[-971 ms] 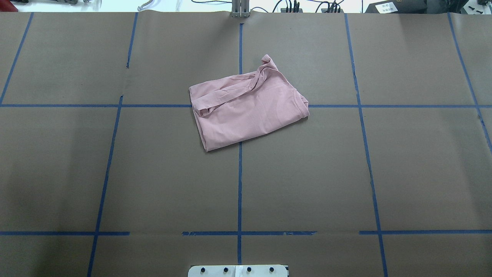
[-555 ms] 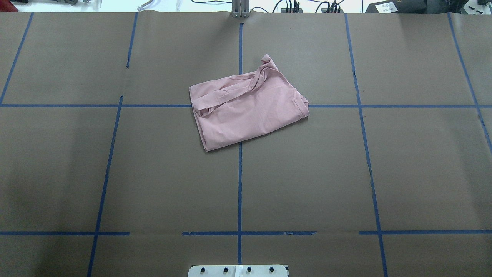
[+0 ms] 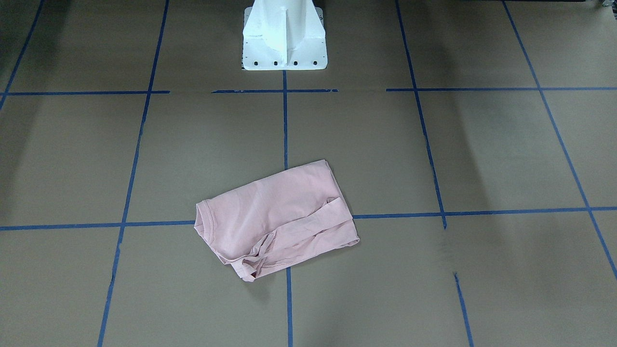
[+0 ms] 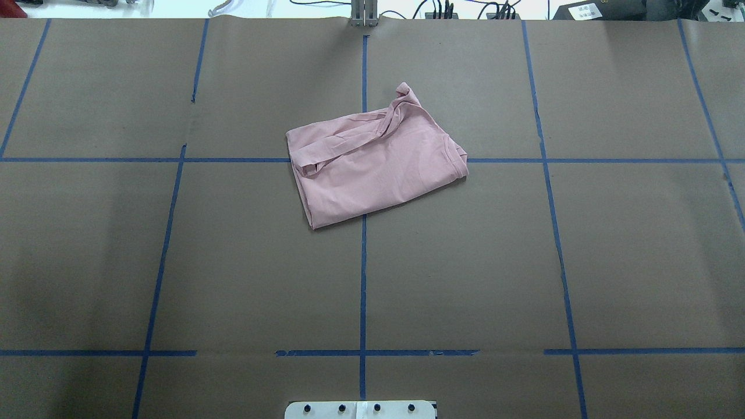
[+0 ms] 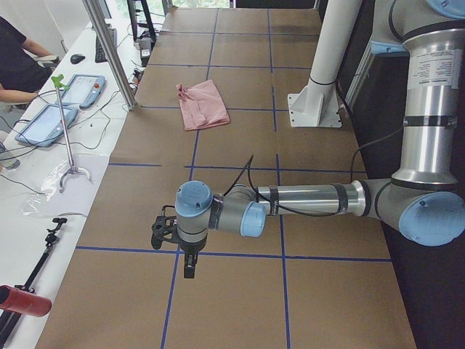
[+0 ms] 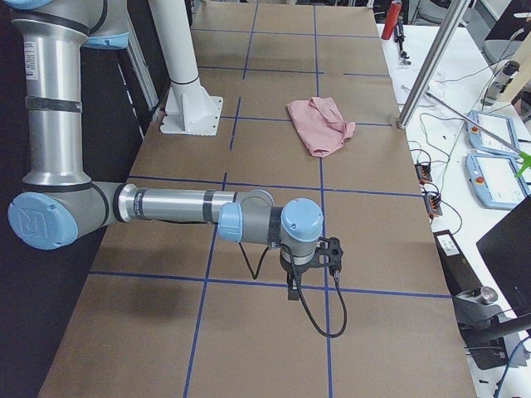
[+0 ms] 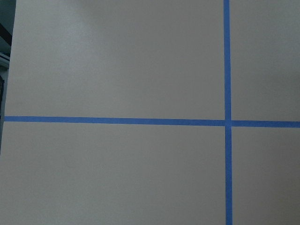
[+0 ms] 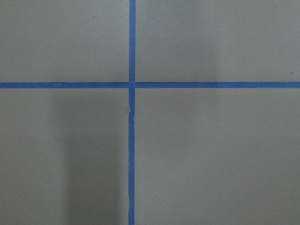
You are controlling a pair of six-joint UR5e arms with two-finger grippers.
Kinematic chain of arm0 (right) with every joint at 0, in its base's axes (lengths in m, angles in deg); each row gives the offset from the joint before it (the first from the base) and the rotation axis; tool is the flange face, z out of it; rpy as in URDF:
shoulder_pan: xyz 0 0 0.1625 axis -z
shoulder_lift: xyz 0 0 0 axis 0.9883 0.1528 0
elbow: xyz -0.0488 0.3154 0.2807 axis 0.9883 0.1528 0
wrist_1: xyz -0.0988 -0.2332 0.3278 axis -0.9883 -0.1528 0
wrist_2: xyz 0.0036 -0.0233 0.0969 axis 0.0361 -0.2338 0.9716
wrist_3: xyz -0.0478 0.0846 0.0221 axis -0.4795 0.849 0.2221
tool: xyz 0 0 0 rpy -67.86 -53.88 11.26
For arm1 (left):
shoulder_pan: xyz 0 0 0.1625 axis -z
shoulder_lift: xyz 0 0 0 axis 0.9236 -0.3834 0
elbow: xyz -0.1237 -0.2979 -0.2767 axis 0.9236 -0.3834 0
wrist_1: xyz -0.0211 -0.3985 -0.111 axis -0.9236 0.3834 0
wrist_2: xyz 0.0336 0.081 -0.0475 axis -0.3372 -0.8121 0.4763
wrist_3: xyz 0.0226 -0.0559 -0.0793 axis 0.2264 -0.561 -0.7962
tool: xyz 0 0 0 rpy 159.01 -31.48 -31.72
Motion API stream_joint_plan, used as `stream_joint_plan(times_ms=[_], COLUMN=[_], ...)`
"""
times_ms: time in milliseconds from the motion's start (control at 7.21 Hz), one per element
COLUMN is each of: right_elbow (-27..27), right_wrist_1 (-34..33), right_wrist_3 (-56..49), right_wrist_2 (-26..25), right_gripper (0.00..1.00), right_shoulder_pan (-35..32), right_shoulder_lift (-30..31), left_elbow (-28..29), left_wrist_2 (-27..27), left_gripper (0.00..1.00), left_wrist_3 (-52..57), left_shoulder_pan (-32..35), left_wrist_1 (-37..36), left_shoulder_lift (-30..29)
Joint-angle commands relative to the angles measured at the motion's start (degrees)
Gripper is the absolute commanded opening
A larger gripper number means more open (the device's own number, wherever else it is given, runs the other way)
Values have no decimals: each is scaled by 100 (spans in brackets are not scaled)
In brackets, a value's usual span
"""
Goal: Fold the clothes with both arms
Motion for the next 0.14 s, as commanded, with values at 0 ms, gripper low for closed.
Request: stream_joint_plan(times_ms=[0], right_elbow=[-5], right_wrist_1=[6], right_wrist_3=[-2], right_wrist_2=[2], right_gripper=[100], right_shoulder_pan=[-1], right_shoulder_lift=[-1], left_elbow=[-28], left_wrist_2=[3], left_gripper=[100], left_wrist_3=[0], left_shoulder_pan=[0], left_wrist_1=[-5], left_shoulder_lift=[0])
